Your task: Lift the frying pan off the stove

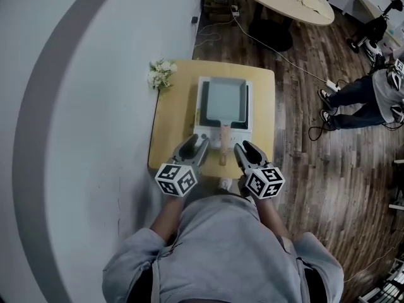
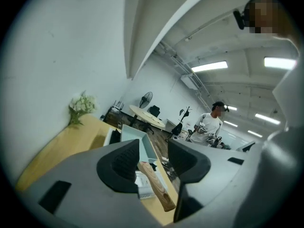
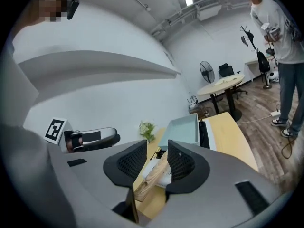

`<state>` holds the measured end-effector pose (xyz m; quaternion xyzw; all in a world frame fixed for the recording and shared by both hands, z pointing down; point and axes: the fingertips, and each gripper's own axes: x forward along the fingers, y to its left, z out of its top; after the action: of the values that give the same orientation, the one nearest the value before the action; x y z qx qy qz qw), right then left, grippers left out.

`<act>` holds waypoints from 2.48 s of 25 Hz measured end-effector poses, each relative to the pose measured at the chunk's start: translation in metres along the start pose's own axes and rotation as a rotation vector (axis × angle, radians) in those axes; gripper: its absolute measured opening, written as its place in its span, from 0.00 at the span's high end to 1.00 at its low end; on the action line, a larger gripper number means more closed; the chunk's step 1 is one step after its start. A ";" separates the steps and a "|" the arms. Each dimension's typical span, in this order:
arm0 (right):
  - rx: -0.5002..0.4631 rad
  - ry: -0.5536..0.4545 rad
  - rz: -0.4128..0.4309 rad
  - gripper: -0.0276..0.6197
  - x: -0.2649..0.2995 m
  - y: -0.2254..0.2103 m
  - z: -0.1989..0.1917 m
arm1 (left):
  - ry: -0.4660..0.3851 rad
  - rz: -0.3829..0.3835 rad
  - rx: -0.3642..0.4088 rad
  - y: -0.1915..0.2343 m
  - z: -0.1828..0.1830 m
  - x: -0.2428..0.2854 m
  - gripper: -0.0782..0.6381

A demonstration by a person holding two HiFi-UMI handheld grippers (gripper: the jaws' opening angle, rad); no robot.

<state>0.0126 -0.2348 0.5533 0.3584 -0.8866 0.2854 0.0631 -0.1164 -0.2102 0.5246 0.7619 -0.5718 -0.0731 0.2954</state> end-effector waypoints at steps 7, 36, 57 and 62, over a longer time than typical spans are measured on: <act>0.161 0.138 0.097 0.74 0.024 -0.004 -0.032 | 0.152 -0.119 -0.247 0.017 -0.034 0.034 0.63; 0.536 0.392 0.338 0.67 0.053 0.011 -0.099 | 0.591 -0.551 -0.640 0.000 -0.125 0.112 0.57; 0.676 0.420 0.423 0.77 0.053 0.022 -0.110 | 0.638 -0.523 -0.563 -0.009 -0.136 0.121 0.66; 0.619 0.423 0.441 0.77 0.046 0.029 -0.107 | 0.613 -0.508 -0.512 -0.012 -0.131 0.112 0.67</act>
<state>-0.0510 -0.1865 0.6436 0.0959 -0.7822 0.6116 0.0704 -0.0096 -0.2622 0.6501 0.7667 -0.2176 -0.0534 0.6016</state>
